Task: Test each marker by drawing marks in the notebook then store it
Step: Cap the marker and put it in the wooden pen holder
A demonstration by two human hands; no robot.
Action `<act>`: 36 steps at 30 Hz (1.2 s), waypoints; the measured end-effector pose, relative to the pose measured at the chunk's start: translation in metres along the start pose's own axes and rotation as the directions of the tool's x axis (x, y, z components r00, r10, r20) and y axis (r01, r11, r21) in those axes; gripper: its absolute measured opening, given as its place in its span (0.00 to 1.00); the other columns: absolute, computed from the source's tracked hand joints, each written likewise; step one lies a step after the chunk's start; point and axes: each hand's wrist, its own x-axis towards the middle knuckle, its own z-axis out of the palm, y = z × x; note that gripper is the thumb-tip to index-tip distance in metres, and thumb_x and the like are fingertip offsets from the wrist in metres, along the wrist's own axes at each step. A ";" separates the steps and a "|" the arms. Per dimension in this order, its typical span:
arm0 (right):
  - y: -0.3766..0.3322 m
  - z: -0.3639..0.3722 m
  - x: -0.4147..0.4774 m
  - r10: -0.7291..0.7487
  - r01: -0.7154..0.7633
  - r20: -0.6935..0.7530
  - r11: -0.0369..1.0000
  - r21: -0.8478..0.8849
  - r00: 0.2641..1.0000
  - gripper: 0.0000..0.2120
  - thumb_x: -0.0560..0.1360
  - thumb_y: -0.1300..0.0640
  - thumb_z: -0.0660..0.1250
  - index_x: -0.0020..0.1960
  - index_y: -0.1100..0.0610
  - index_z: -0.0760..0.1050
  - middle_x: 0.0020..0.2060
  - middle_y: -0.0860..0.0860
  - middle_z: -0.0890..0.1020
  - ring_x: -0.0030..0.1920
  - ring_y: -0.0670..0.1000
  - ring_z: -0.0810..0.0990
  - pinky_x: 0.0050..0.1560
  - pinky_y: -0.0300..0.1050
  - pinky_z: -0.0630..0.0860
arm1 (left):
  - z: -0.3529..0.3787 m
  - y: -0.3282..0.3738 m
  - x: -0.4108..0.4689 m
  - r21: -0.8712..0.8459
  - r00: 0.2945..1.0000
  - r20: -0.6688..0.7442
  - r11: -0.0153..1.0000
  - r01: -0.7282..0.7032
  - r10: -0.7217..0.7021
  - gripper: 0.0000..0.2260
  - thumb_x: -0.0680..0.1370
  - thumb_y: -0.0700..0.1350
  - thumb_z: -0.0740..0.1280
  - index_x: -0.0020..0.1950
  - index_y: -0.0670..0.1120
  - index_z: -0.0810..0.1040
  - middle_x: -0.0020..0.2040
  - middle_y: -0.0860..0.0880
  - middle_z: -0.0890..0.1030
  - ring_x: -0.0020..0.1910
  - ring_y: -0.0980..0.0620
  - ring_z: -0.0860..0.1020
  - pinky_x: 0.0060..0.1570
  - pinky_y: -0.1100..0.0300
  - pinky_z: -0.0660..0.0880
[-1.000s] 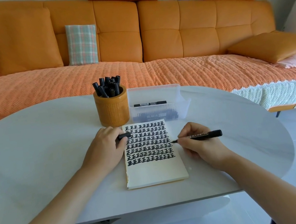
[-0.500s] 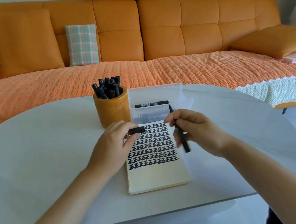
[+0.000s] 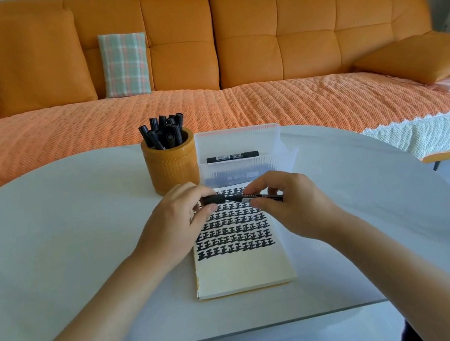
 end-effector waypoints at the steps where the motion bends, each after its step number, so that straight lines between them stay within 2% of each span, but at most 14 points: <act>1: -0.001 0.000 0.000 -0.009 0.009 0.007 1.000 -0.017 1.000 0.07 0.76 0.53 0.71 0.51 0.41 0.81 0.38 0.30 0.78 0.42 0.39 0.77 0.42 0.33 0.69 | 0.000 0.000 0.000 -0.005 1.000 0.007 1.000 -0.005 0.005 0.10 0.77 0.48 0.66 0.57 0.47 0.80 0.46 0.59 0.76 0.46 0.60 0.73 0.45 0.66 0.71; 5: -0.003 0.003 -0.001 -0.113 0.114 0.027 0.992 -0.051 0.993 0.06 0.76 0.53 0.71 0.52 0.44 0.82 0.39 0.35 0.80 0.42 0.40 0.78 0.41 0.35 0.71 | 0.000 0.004 0.000 -0.035 0.997 0.060 0.999 -0.035 0.038 0.09 0.77 0.47 0.68 0.57 0.49 0.80 0.45 0.62 0.74 0.47 0.61 0.74 0.45 0.67 0.70; 9: -0.002 0.007 -0.003 -0.247 0.248 0.024 0.959 -0.136 0.969 0.11 0.72 0.53 0.76 0.53 0.48 0.82 0.43 0.39 0.81 0.44 0.42 0.78 0.46 0.38 0.75 | 0.000 0.005 0.002 -0.071 0.994 0.096 0.997 -0.043 0.050 0.10 0.77 0.49 0.67 0.57 0.48 0.81 0.46 0.57 0.78 0.47 0.58 0.75 0.45 0.63 0.72; 13: -0.003 0.010 -0.003 -0.348 0.337 -0.038 0.927 -0.166 0.937 0.08 0.73 0.55 0.74 0.52 0.52 0.84 0.39 0.42 0.81 0.39 0.44 0.78 0.41 0.42 0.76 | -0.006 0.007 0.005 -0.116 0.991 0.102 0.991 -0.070 0.082 0.14 0.76 0.51 0.66 0.55 0.45 0.83 0.42 0.53 0.79 0.44 0.56 0.75 0.42 0.60 0.72; 17: -0.008 0.010 -0.002 -0.239 0.236 -0.011 0.964 -0.122 0.971 0.05 0.75 0.54 0.72 0.50 0.48 0.84 0.30 0.44 0.79 0.32 0.47 0.74 0.34 0.45 0.72 | -0.008 0.006 0.009 -0.029 0.977 0.085 0.981 -0.194 0.196 0.08 0.75 0.42 0.71 0.52 0.43 0.84 0.40 0.53 0.78 0.41 0.56 0.73 0.39 0.61 0.72; 19: -0.010 0.010 -0.001 -0.154 0.155 0.045 0.988 -0.021 0.987 0.03 0.76 0.55 0.71 0.46 0.50 0.84 0.26 0.45 0.76 0.28 0.46 0.69 0.32 0.44 0.68 | -0.009 0.005 0.010 0.001 0.973 0.057 0.975 -0.224 0.223 0.07 0.75 0.41 0.71 0.51 0.42 0.84 0.40 0.52 0.77 0.41 0.55 0.73 0.38 0.61 0.71; 22: -0.013 0.009 0.003 -0.050 0.033 0.119 0.990 0.140 0.992 0.06 0.77 0.56 0.70 0.41 0.51 0.83 0.30 0.50 0.81 0.30 0.46 0.70 0.36 0.44 0.68 | -0.007 0.003 0.009 0.009 0.969 0.035 0.970 -0.244 0.244 0.07 0.76 0.43 0.69 0.50 0.42 0.83 0.40 0.51 0.78 0.41 0.54 0.73 0.39 0.60 0.71; 25: -0.015 0.010 0.005 0.009 -0.030 0.178 0.992 0.119 0.984 0.07 0.78 0.53 0.68 0.43 0.49 0.83 0.34 0.52 0.83 0.31 0.47 0.70 0.37 0.46 0.68 | -0.006 -0.001 0.011 0.000 0.961 0.060 0.963 -0.270 0.269 0.06 0.77 0.44 0.69 0.51 0.43 0.82 0.41 0.51 0.77 0.42 0.56 0.72 0.40 0.61 0.71; 27: -0.017 0.012 0.008 0.008 -0.014 0.141 0.999 0.048 0.990 0.05 0.78 0.50 0.67 0.46 0.45 0.81 0.36 0.49 0.81 0.31 0.45 0.71 0.38 0.45 0.70 | -0.009 -0.006 0.016 -0.023 0.968 0.040 0.969 -0.247 0.248 0.07 0.77 0.45 0.69 0.52 0.45 0.81 0.43 0.53 0.77 0.45 0.57 0.73 0.43 0.62 0.71; 31: -0.026 0.009 0.028 -0.044 0.044 0.011 0.999 -0.004 0.999 0.04 0.77 0.50 0.69 0.51 0.43 0.82 0.42 0.43 0.76 0.37 0.41 0.74 0.40 0.35 0.68 | -0.021 -0.021 0.025 -0.027 0.993 -0.053 0.993 -0.112 0.110 0.13 0.77 0.53 0.67 0.58 0.48 0.79 0.50 0.58 0.76 0.52 0.60 0.72 0.50 0.62 0.72; 33: -0.031 0.005 0.042 -0.031 0.033 -0.045 0.998 0.043 0.998 0.04 0.77 0.52 0.69 0.50 0.43 0.81 0.41 0.44 0.78 0.35 0.40 0.73 0.38 0.32 0.67 | -0.028 -0.032 0.029 0.004 0.990 -0.140 1.000 -0.028 0.028 0.15 0.77 0.55 0.64 0.60 0.50 0.77 0.51 0.57 0.75 0.51 0.60 0.71 0.49 0.62 0.72; 36: -0.044 0.003 0.067 0.028 -0.010 -0.102 0.985 0.173 0.994 0.03 0.79 0.54 0.68 0.48 0.48 0.80 0.34 0.45 0.77 0.30 0.41 0.70 0.33 0.32 0.67 | -0.034 -0.053 0.033 0.008 0.940 -0.318 0.991 0.133 -0.123 0.14 0.77 0.51 0.66 0.61 0.48 0.75 0.52 0.53 0.73 0.50 0.55 0.71 0.50 0.58 0.74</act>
